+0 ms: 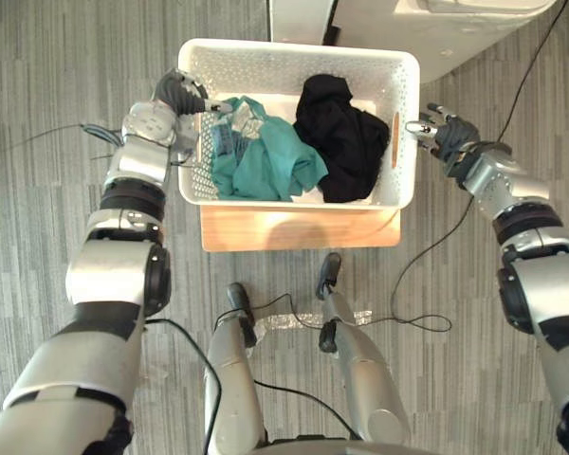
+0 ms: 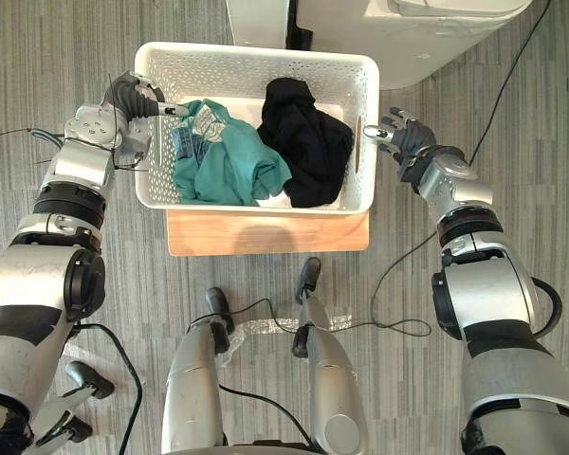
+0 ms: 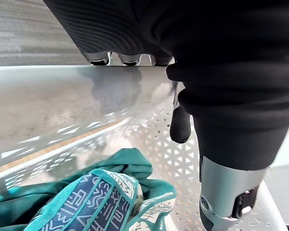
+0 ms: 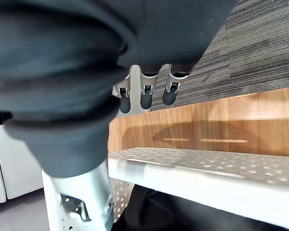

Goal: Pick up the laundry basket with both hands and put the clothes into the washing machine.

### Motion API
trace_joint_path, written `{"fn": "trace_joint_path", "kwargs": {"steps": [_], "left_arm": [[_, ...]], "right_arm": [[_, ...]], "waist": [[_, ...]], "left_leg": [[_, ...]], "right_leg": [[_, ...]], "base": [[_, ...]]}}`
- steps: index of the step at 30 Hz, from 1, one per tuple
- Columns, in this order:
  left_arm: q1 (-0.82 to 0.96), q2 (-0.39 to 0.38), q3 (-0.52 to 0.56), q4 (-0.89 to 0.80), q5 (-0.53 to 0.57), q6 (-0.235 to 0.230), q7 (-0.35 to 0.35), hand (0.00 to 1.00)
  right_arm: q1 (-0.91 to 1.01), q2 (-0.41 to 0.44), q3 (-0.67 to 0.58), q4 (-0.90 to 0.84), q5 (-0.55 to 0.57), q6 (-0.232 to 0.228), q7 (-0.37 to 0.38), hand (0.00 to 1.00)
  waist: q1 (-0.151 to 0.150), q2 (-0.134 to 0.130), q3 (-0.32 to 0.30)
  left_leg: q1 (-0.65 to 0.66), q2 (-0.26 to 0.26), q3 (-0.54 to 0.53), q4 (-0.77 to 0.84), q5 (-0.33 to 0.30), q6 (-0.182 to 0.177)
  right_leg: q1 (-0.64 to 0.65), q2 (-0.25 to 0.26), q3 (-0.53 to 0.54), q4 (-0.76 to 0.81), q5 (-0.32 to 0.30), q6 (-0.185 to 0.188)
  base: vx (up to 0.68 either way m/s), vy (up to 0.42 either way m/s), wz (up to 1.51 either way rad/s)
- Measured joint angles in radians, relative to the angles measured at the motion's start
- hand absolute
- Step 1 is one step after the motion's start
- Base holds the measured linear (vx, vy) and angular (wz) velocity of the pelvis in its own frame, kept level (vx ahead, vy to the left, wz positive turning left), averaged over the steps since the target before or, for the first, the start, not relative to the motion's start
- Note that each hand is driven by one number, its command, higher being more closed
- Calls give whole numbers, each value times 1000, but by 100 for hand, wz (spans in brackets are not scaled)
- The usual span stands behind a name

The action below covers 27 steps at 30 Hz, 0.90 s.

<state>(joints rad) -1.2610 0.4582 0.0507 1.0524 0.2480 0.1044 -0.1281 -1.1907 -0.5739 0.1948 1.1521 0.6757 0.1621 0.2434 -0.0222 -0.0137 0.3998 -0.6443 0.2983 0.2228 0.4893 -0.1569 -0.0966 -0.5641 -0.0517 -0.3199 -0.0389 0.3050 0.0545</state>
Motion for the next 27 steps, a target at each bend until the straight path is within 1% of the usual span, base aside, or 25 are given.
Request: {"fn": "trace_joint_path", "kwargs": {"steps": [4,10,12,13,15,16,18,19,21,27], "left_arm": [[-2,0,-4,0,-3,1,5,0],[-51,3,-65,-1,-51,1,5,0],[-71,19,-91,-11,-62,1,3,0],[-73,29,-92,-30,-63,0,3,0],[-83,36,-119,-32,-64,0,-1,0],[-87,37,-130,-32,-64,0,-2,0],[-94,36,-162,-32,-62,-1,-7,0],[-93,36,-181,-32,-59,0,-23,0],[-94,34,-213,-34,-59,-1,-27,0],[-94,16,-213,-42,-64,1,-19,0]], "right_arm": [[10,1,4,17,-59,1,3,0],[11,9,11,80,-84,3,24,0],[11,7,11,81,-89,2,30,0],[11,6,10,81,-89,0,45,0],[11,0,11,91,-108,2,66,0],[12,-2,11,93,-110,3,69,0],[12,-10,11,104,-149,6,86,0],[12,-17,11,112,-175,7,92,0],[12,-23,11,120,-212,8,106,0],[13,-34,9,119,-248,10,109,0]], "waist": [[1,0,0],[16,0,0],[18,0,0],[22,1,0],[25,1,-1],[27,2,-1],[35,3,-1],[41,3,-1],[44,3,-2],[44,6,-3]], "left_leg": [[-4,-1,-2,3,1,-2],[-23,-5,-6,16,1,-2],[-37,-6,-12,21,2,-3],[-43,-6,-16,24,2,-3],[-50,-9,-24,30,2,-3],[-52,-9,-27,31,2,-3],[-57,-8,-30,33,3,-5],[-58,-9,-30,33,3,-5],[-63,-11,-36,35,3,-5],[-78,-14,-55,37,7,-10]], "right_leg": [[0,0,0,-1,0,0],[-6,-4,-10,-1,-3,-3],[-15,-5,-13,-1,-3,-3],[-19,-5,-15,-1,-5,-6],[-19,-7,-25,0,-13,-38],[-19,-6,-28,0,-13,-39],[-19,-5,-34,0,-13,-39],[-19,-6,-34,0,-14,-39],[-19,-7,-39,2,-18,-46],[-21,-7,-60,1,-22,-50]], "base": [[2,26,1],[-8,31,4],[-17,32,6],[-14,26,5],[-10,24,7],[-9,24,7],[-10,25,6],[-9,21,4],[-10,24,7],[-12,22,8]]}}
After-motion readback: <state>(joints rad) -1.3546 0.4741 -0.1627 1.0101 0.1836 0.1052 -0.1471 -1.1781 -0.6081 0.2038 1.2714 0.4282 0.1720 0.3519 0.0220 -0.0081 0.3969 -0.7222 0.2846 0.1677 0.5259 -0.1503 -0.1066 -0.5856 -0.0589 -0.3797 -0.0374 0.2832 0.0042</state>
